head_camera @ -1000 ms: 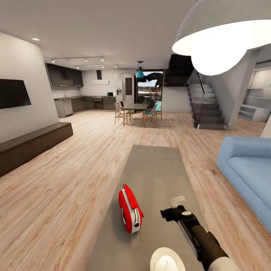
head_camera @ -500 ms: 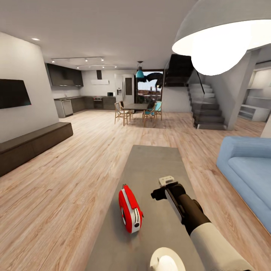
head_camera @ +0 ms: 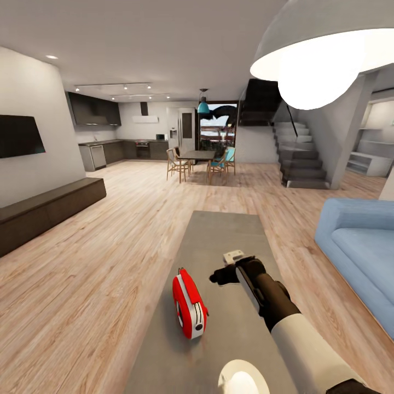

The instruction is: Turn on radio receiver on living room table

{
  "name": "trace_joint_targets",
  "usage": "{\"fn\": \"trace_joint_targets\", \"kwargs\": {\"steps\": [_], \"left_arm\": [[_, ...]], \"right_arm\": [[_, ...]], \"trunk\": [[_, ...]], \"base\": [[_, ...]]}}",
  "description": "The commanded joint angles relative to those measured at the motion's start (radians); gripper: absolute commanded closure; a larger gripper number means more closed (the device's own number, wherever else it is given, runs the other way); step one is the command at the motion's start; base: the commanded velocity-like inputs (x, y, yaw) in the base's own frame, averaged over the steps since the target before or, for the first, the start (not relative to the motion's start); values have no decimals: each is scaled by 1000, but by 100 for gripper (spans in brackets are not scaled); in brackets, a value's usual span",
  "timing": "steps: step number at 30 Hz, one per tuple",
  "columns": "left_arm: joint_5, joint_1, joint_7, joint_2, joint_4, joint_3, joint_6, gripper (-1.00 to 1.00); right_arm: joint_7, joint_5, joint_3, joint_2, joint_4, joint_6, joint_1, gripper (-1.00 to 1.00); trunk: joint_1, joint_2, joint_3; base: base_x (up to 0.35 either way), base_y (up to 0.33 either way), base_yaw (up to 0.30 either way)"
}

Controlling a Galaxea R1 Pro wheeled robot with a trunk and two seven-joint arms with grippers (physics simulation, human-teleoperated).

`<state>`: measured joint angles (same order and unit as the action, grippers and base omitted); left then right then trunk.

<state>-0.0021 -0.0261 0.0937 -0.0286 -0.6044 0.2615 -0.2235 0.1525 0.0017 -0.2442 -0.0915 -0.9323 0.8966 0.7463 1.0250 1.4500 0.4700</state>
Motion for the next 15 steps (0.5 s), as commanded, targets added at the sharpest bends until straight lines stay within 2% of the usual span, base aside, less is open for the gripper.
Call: {"fn": "trace_joint_targets", "kwargs": {"steps": [1,2,3,5,15], "left_arm": [[0,0,-1,0,0,-1,0,-100],[0,0,-2,1,0,-1,0,-100],[0,0,-3,1,0,-2,0,-100],[1,0,-4,1,0,-2,0,-100],[0,0,-3,1,0,-1,3,-100]], "right_arm": [[5,1,-2,-1,9,0,4,-100],[10,2,-7,-1,16,0,6,-100],[14,3,-40,-2,23,1,9,-100],[16,6,-62,-2,25,1,10,-100],[12,10,-75,2,4,-9,11,-100]], "trunk": [[0,0,0],[0,0,0],[0,0,0],[0,0,0],[0,0,0]], "base": [[0,0,0],[0,0,0],[0,0,0],[0,0,0],[0,0,0]]}}
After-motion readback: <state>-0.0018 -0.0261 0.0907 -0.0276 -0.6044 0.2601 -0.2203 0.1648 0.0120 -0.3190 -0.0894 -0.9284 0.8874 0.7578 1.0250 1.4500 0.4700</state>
